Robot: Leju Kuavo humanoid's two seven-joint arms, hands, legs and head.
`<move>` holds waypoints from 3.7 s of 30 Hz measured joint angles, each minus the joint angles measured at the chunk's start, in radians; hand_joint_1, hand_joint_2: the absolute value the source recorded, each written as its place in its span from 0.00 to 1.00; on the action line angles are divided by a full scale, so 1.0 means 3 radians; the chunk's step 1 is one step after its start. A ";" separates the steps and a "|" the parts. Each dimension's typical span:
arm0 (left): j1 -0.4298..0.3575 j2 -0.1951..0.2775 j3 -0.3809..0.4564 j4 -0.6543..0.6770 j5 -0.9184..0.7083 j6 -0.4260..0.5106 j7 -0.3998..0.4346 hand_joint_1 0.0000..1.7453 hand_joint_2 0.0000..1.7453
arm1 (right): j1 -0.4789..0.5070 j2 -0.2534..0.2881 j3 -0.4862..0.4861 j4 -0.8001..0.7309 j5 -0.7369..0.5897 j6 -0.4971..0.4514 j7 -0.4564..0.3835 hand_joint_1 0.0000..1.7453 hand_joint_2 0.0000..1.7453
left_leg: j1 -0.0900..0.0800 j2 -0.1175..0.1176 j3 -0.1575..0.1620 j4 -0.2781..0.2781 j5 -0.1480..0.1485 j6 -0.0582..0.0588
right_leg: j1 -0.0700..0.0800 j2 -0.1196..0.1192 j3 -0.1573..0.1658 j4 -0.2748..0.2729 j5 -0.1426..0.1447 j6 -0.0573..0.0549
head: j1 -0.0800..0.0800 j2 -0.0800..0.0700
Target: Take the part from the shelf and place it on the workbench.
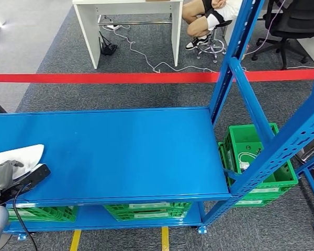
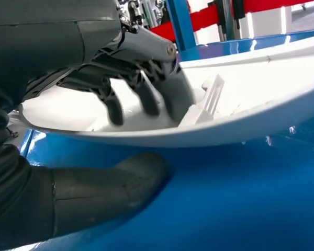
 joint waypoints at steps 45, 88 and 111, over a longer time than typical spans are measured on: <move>0.0595 -0.0756 0.0341 -0.1351 0.0773 0.1737 -0.1310 1.00 1.00 | 0.0027 0.0008 -0.0057 -0.0013 0.0171 -0.0026 -0.0102 0.00 0.00 | 0.0003 0.0007 -0.0035 0.0001 -0.0008 -0.0002 | 0.0002 0.0014 -0.0030 -0.0010 0.0000 0.0001 | 0.0000 0.0000; 0.0987 -0.0986 -0.0376 -0.3046 0.2050 0.2266 -0.2485 1.00 1.00 | 0.0038 0.0091 -0.0114 -0.0014 0.0331 -0.0060 -0.0215 0.00 0.00 | 0.0036 0.0026 -0.0007 -0.0084 0.0043 0.0083 | -0.0007 0.0016 -0.0047 0.0060 -0.0067 0.0074 | 0.0015 0.0000; 0.0876 -0.1044 -0.0398 -0.2956 0.2148 0.2426 -0.2482 1.00 1.00 | 0.0012 0.0102 -0.0168 -0.0010 0.0288 -0.0065 -0.0198 0.00 0.00 | 0.0162 0.0040 -0.0052 0.0492 -0.0368 -0.0187 | -0.0119 0.0017 -0.0195 -0.0095 0.0267 0.0086 | -0.0056 0.0000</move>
